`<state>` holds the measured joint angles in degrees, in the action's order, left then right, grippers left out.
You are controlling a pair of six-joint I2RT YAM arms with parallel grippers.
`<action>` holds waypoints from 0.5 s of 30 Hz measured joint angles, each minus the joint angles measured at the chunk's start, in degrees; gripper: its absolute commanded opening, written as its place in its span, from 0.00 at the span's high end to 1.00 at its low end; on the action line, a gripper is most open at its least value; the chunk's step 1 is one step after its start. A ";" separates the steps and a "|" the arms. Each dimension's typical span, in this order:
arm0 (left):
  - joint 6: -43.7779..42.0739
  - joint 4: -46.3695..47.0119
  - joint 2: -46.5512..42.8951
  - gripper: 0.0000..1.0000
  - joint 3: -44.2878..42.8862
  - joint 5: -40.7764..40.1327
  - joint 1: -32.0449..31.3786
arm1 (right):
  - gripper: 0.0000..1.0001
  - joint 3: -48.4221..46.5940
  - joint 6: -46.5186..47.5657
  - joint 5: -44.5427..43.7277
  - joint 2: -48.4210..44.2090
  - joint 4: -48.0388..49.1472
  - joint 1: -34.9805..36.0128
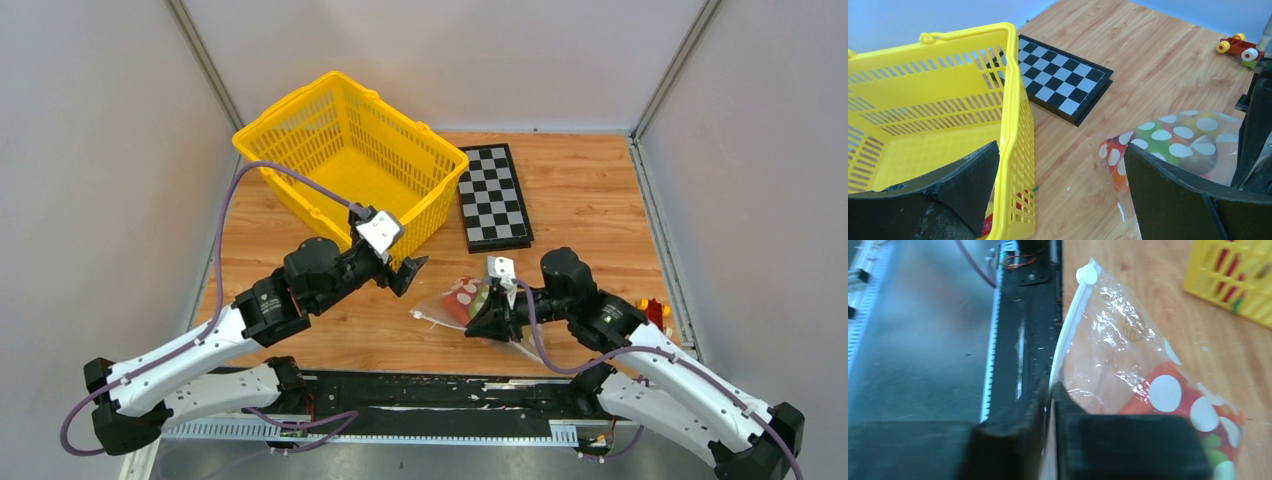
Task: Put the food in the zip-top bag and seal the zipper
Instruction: Place the zipper food storage bag at the center of the board.
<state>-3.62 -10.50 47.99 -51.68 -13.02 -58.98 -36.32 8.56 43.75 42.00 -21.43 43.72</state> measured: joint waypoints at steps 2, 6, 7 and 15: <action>0.17 0.07 0.26 0.00 0.00 0.04 0.00 | 0.71 -0.20 -0.28 2.64 1.20 -0.15 0.46; 0.74 0.11 1.97 0.00 -0.02 0.55 0.13 | 0.60 -3.19 -1.60 4.76 5.90 -2.69 0.74; 0.83 0.11 2.54 0.00 -0.02 0.79 0.13 | 0.57 -5.20 -2.01 4.85 7.54 -4.26 0.76; 1.40 0.09 4.42 0.00 -0.02 2.91 0.13 | 0.28 -12.59 -4.85 -2.16 1.14 -5.27 0.76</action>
<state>-2.22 -10.41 52.40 -51.70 -10.11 -58.85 -48.90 3.70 41.58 43.13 -26.70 44.49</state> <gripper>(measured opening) 0.998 0.617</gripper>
